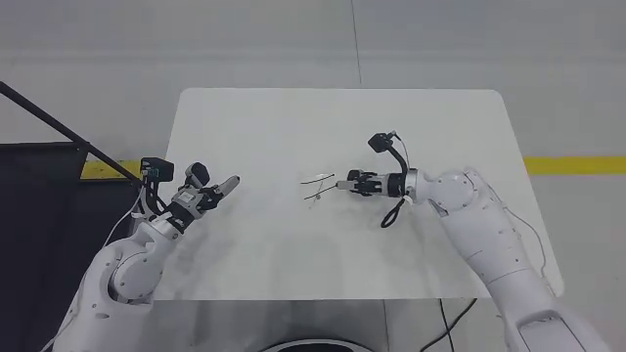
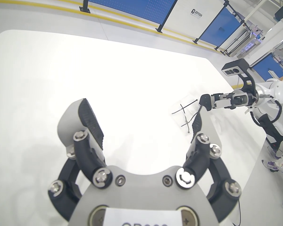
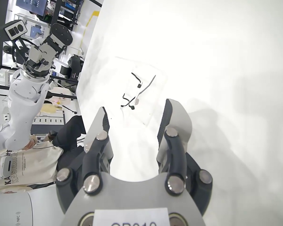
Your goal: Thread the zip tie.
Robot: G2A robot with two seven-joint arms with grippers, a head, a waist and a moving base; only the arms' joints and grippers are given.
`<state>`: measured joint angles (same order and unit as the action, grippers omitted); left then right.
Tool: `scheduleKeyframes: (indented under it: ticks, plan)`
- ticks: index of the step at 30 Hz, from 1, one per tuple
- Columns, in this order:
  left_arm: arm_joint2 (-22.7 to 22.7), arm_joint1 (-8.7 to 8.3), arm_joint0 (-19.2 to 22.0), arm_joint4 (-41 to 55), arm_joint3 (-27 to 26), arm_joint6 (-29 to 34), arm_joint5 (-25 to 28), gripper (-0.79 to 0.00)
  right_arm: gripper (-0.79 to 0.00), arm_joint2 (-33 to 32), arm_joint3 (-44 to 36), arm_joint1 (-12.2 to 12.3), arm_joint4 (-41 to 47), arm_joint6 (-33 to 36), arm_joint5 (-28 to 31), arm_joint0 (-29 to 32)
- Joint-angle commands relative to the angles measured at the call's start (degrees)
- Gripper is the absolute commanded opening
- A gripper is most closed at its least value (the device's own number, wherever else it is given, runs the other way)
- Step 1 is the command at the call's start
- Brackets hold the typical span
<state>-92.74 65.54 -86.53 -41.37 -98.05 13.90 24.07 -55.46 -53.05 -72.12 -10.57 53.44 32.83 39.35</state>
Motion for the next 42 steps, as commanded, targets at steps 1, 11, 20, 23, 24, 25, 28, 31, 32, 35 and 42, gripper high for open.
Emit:
scheduleKeyframes:
  ticks: [1, 11, 20, 23, 24, 25, 28, 31, 32, 35, 42]
  plan:
    - [0.0, 0.0, 0.0, 0.0, 0.0, 0.0, 0.0, 0.0, -0.363, 0.6, 0.7, -0.2, 0.1, 0.0, -0.1, -0.5]
    - [0.0, 0.0, 0.0, 0.0, 0.0, 0.0, 0.0, 0.0, -0.462, 2.6, 4.6, -1.2, 1.8, 0.0, 1.2, -2.7]
    - [0.0, 0.0, 0.0, 0.0, 0.0, 0.0, 0.0, 0.0, -0.517, 3.8, 6.5, -1.8, 3.3, 0.7, 2.4, -3.9]
    - [0.0, 0.0, 0.0, 0.0, 0.0, 0.0, 0.0, 0.0, -0.536, 4.2, 6.9, -2.0, 3.4, 0.6, 2.4, -4.3]
    - [0.0, 0.0, 0.0, 0.0, 0.0, 0.0, 0.0, 0.0, -0.545, 4.4, 7.0, -2.1, 3.5, 0.5, 2.4, -4.4]
    - [0.0, 0.0, 0.0, 0.0, 0.0, 0.0, 0.0, 0.0, -0.551, 4.5, 7.1, -2.2, 3.5, 0.6, 2.5, -4.5]
    - [0.0, 0.0, 0.0, 0.0, 0.0, 0.0, 0.0, 0.0, -0.579, 4.9, 7.4, -2.3, 3.6, 0.5, 2.6, -4.7]
    - [0.0, 0.0, 0.0, 0.0, 0.0, 0.0, 0.0, 0.0, -0.653, 5.0, 7.9, -2.4, 3.9, 0.4, 3.0, -4.8]
    - [0.0, 0.0, 0.0, 0.0, 0.0, 0.0, 0.0, 0.0, -0.674, 5.0, 7.9, -2.4, 3.9, 0.4, 3.1, -4.8]
    - [0.0, 0.0, 0.0, 0.0, 0.0, 0.0, 0.0, 0.0, -0.733, 5.0, 8.1, -2.4, 4.0, 0.4, 3.3, -4.7]
    - [0.0, 0.0, 0.0, 0.0, 0.0, 0.0, 0.0, 0.0, -0.785, 4.6, 7.8, -2.2, 4.6, 0.5, 3.9, -4.5]
